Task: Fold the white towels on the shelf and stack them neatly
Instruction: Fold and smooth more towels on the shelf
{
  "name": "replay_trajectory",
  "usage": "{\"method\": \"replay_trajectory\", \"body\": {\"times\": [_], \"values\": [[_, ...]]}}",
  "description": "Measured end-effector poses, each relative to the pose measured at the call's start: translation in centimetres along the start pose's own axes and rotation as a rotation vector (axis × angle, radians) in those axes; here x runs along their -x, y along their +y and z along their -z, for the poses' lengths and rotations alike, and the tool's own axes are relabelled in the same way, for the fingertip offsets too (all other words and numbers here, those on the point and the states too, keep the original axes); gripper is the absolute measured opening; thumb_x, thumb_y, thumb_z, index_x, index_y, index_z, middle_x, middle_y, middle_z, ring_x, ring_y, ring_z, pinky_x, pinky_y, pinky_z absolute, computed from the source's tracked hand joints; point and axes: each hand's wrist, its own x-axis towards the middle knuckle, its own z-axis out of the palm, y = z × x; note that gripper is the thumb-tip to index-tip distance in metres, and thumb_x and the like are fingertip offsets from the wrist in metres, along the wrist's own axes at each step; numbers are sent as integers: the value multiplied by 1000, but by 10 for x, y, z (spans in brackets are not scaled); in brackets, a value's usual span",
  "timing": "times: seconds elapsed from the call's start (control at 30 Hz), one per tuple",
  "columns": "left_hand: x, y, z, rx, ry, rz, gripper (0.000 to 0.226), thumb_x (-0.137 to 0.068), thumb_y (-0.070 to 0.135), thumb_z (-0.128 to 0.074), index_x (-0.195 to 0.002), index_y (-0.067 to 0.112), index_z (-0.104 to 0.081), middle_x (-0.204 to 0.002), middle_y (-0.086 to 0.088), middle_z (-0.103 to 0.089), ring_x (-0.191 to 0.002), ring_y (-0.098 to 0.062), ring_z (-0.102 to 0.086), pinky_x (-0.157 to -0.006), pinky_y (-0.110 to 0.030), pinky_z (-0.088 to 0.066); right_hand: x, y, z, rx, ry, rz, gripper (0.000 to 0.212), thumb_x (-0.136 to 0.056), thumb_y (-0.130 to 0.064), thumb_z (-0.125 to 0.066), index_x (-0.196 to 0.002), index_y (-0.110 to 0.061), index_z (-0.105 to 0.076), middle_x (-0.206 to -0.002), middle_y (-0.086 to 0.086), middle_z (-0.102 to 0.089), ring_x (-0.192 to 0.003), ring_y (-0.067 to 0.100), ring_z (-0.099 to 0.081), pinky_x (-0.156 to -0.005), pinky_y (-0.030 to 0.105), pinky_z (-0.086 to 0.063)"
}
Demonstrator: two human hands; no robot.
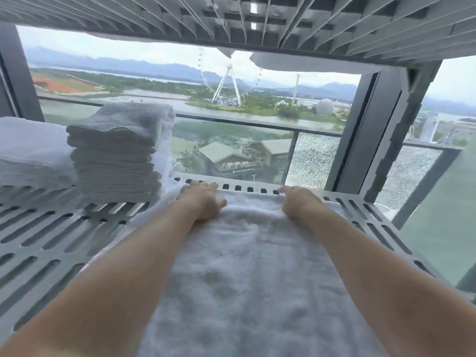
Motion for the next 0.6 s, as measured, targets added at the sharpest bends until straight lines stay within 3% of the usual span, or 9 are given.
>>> {"method": "replay_trajectory", "body": {"times": [0.1,0.2,0.37,0.5,0.6], "values": [[-6,-2,8,-64,64,-13,53,-94,49,-49,-138,19,-51,-140,-10,-53,-130,-33,-42,-105,-45,-36,-12,4,0,37,48,-14,38,-91,-11,-45,-126,-12,-61,-129,12,-61,-116,30,-58,-98,40,-50],[-9,1,17,-71,141,-24,30,-93,36,-53,-116,20,-64,-124,-10,-61,-119,-32,-50,-94,-42,-39,-18,6,1,31,119,-52,32,-90,-10,-45,-116,-11,-64,-118,12,-64,-108,31,-60,-88,39,-52],[-25,16,29,-40,578,-16,24,-91,32,-56,-108,15,-60,-109,-11,-65,-105,-32,-57,-88,-41,-41,-24,11,8,-114,517,-67,27,-94,-5,-41,-109,-4,-63,-105,17,-63,-93,34,-64,-68,33,-41],[-30,18,23,-174,347,-14,29,-90,19,-50,-118,19,-56,-110,-9,-68,-109,-30,-59,-101,-43,-37,-19,23,4,-72,464,-86,25,-91,-5,-46,-108,-7,-65,-106,14,-59,-98,35,-61,-72,36,-48],[-29,12,24,-267,354,-8,25,-87,18,-51,-111,19,-58,-100,-6,-68,-100,-28,-60,-98,-43,-38,-12,29,-5,117,455,-139,24,-88,-6,-50,-100,-9,-71,-100,10,-59,-99,31,-56,-81,36,-45]]}}
